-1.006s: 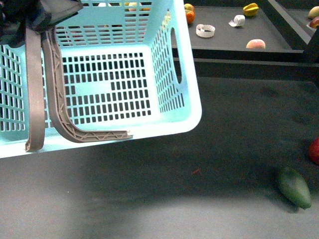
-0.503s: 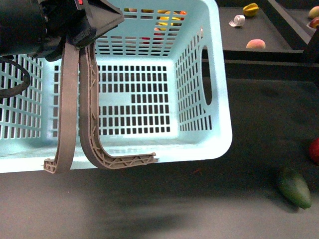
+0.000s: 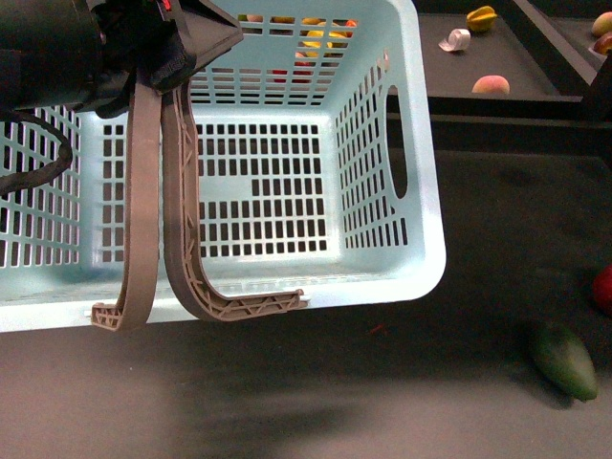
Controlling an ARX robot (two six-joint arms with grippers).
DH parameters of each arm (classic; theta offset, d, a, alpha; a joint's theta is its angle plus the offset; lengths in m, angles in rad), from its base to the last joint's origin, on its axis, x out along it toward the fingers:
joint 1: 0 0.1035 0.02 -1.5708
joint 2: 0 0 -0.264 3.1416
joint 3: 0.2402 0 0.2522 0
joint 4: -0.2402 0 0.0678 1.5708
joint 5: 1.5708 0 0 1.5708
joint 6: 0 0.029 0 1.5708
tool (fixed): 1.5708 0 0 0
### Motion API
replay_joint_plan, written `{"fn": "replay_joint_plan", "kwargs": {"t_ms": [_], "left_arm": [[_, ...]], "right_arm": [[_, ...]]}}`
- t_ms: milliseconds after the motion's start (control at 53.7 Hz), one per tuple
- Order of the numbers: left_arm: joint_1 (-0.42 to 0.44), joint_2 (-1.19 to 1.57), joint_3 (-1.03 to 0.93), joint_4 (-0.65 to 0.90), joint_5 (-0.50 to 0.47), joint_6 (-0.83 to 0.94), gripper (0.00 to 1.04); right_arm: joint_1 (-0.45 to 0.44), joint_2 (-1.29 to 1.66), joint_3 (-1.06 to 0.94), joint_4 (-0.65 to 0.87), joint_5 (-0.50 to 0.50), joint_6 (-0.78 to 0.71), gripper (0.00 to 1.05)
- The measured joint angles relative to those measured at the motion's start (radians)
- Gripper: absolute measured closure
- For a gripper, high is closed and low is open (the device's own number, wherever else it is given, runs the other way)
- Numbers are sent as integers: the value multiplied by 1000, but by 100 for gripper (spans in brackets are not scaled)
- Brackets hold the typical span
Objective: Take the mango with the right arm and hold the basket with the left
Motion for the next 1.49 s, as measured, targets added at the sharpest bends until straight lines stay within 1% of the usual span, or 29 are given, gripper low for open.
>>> {"fn": "replay_joint_plan", "kwargs": {"t_ms": [1342,1398,1435,1491], "left_arm": [[-1,0,0,1,5,0,94],[-1,0,0,1,5,0,94],[-1,0,0,1,5,0,94],[-1,0,0,1,6,0,94]], "right_arm": [[0,0,0,0,1,0,8],[20,5,-3,65,90,-1,8],[24,29,-3,151,154,6,8],[5,74,-2,226,172,18,8]]}}
